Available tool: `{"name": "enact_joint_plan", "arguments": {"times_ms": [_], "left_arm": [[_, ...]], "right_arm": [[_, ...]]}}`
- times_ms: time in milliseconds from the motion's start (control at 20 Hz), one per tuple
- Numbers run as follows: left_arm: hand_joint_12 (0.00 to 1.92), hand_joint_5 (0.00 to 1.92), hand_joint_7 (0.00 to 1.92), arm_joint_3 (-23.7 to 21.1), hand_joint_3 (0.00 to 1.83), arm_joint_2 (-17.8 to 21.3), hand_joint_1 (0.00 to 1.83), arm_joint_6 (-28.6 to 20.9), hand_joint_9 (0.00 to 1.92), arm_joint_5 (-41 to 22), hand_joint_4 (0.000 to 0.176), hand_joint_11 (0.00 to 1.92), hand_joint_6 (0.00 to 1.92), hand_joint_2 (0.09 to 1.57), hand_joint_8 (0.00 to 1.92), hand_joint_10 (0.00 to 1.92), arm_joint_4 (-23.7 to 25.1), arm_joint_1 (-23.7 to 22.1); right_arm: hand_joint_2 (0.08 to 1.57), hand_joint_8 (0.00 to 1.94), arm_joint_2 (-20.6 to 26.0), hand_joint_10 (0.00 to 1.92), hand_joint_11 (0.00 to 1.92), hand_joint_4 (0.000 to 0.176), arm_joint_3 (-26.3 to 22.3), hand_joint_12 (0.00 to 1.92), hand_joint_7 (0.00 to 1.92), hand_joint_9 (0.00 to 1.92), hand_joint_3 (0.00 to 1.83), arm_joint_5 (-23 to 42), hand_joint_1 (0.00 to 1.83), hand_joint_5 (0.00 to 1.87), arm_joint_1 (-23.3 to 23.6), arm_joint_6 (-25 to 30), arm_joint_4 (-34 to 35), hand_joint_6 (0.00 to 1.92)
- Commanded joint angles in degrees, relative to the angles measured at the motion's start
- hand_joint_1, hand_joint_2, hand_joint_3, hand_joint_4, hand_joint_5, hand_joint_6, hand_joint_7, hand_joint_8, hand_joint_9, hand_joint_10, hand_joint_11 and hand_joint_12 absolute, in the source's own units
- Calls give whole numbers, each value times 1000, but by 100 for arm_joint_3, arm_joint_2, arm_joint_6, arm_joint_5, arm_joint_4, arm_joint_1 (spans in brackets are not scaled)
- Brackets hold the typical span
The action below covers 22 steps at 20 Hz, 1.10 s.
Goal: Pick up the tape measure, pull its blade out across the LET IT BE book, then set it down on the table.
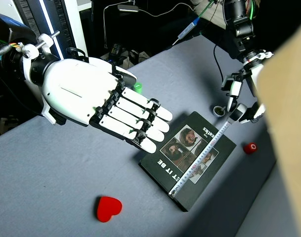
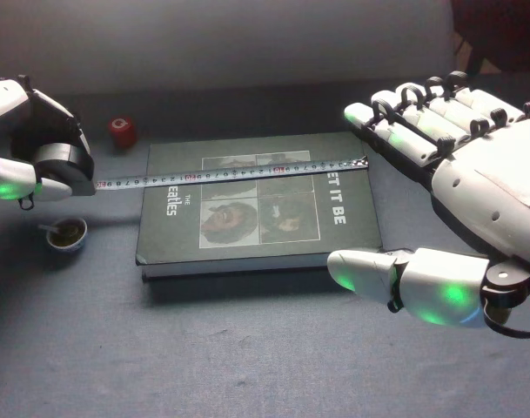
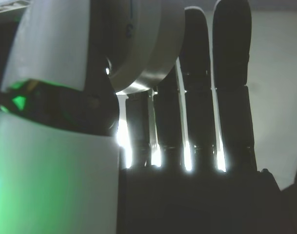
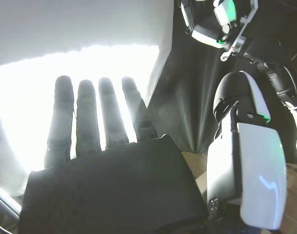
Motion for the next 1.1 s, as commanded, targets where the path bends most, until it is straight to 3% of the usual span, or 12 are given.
{"name": "enact_joint_plan", "arguments": {"times_ms": [0, 600, 800, 1050], "left_arm": [[1041, 963, 1051, 44, 0, 12, 1384, -1, 946, -562, 0, 943, 766, 1096, 889, 1242, -113, -71], [1032, 1039, 1067, 78, 0, -15, 1387, 9, 974, -598, 0, 969, 657, 1080, 853, 1212, -114, -90], [1021, 988, 1055, 23, 1, -15, 1385, 9, 968, -611, 0, 974, 713, 1089, 875, 1226, -114, -113], [1012, 1012, 1070, -157, 0, 56, 1386, 35, 957, -433, 0, 953, 701, 1085, 855, 1225, 148, -427]], "right_arm": [[1046, 0, 3, 0, 0, 12, -21, 326, 0, 0, 6, 475, 4, 0, 28, 46, -425, 0], [1041, 1, 4, 1, 0, 11, -21, 347, 4, 5, 1, 482, 36, 0, 13, 51, -446, 0], [1040, 2, 3, 2, 0, 11, -21, 354, 8, 7, 1, 482, 39, 0, -4, 51, -469, 0], [1041, 3, 1, 2, 0, 10, -21, 353, 14, 11, 1, 488, 38, 0, -15, 52, -496, 0]]}}
